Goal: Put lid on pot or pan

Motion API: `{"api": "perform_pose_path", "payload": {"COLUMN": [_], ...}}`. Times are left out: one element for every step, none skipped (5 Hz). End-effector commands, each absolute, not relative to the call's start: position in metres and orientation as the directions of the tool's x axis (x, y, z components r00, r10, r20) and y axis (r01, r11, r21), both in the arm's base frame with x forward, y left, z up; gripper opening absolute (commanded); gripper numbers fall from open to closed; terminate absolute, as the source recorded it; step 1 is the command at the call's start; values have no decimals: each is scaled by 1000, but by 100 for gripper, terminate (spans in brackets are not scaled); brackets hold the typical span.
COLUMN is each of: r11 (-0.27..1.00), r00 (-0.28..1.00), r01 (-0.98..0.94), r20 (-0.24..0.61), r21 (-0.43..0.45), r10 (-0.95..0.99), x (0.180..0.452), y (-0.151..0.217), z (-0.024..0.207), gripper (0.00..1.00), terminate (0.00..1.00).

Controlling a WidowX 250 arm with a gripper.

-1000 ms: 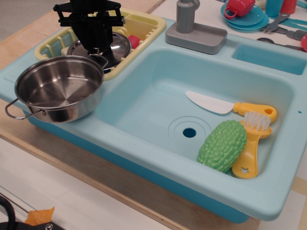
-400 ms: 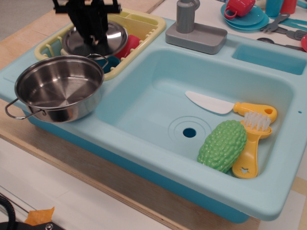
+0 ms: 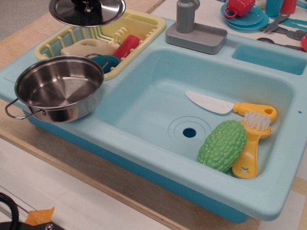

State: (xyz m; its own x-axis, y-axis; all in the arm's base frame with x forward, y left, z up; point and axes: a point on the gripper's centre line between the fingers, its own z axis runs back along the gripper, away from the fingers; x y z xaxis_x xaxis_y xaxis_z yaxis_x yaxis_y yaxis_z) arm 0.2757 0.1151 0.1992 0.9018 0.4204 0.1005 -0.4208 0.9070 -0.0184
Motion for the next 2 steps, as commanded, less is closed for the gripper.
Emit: {"api": "perform_pose_path", "payload": {"r11": [847, 813], "r00": [841, 806], "r01": [-531, -578], "r20": [106, 105], "r21": [-16, -69], "r10": [530, 583], "x": [229, 201], "y": [99, 94], "z": [222, 210], "gripper": [0, 0], "terminate": [0, 0]}}
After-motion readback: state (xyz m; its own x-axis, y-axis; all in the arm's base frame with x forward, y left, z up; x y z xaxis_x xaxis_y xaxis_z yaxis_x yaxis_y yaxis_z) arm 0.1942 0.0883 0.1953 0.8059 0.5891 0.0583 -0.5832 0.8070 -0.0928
